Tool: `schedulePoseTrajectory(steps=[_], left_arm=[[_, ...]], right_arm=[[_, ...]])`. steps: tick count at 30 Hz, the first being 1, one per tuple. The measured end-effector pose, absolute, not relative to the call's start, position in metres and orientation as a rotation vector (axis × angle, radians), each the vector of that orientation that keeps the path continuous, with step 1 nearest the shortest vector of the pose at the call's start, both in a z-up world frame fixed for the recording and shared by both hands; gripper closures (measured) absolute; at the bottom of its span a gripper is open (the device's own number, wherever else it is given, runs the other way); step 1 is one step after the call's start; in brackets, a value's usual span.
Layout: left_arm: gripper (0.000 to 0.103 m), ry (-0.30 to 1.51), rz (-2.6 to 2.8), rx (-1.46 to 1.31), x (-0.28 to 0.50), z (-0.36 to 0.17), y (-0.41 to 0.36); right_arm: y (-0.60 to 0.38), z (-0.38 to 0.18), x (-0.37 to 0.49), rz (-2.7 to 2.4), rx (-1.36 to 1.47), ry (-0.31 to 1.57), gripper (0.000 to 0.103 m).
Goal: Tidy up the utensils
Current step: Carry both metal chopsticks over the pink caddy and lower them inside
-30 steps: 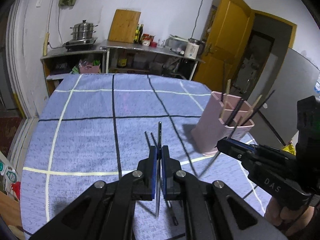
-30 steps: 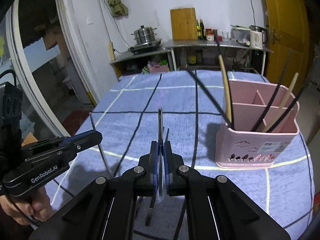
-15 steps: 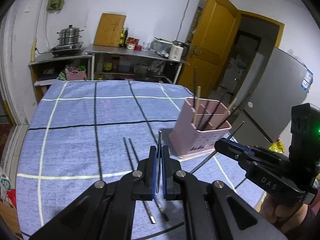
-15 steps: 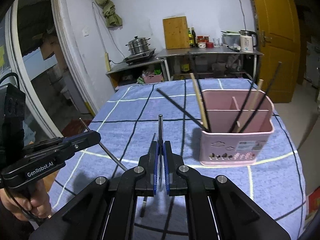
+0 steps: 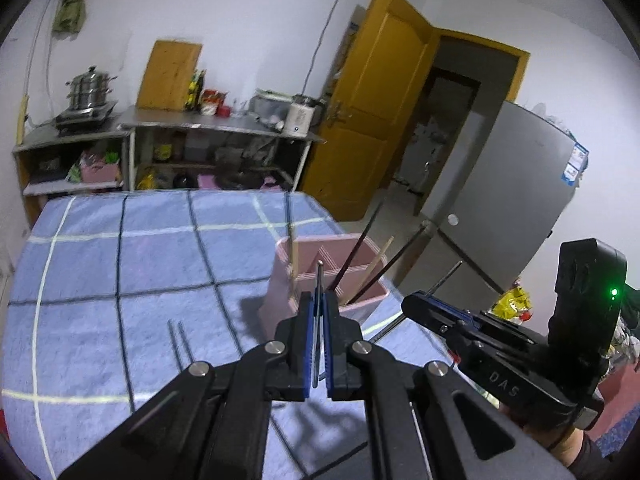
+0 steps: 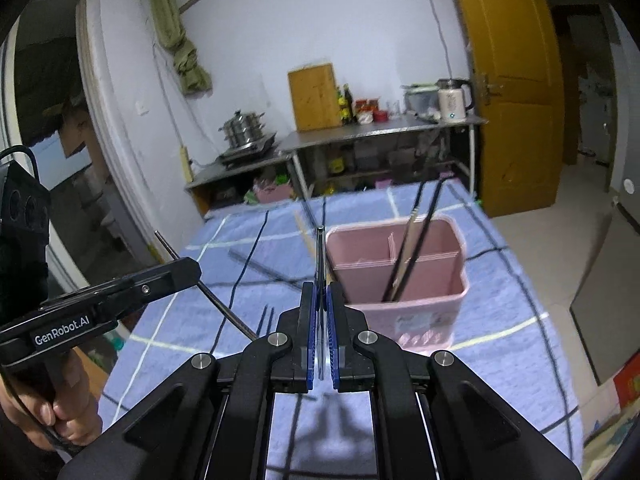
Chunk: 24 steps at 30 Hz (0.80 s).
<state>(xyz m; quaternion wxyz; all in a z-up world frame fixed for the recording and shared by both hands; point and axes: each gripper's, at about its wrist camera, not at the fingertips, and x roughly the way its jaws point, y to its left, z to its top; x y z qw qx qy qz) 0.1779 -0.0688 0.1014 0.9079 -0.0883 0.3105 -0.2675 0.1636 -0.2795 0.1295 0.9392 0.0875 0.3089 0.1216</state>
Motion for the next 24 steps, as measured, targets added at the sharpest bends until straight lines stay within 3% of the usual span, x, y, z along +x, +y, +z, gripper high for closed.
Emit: schedulePoseTrajectory(steps=[12,24], left_arm=[[0.098,0.555,-0.567,-0.186,0.221,0.136,-0.097],[0.098,0.612,-0.549,-0.175,0.252,0.106,-0.109]], right_arm=[[-0.315,0.164,0.191,0.173,0.212,0.521,0.098],[-0.308,0.137,0.223,0.167,0.203,0.559,0.098]])
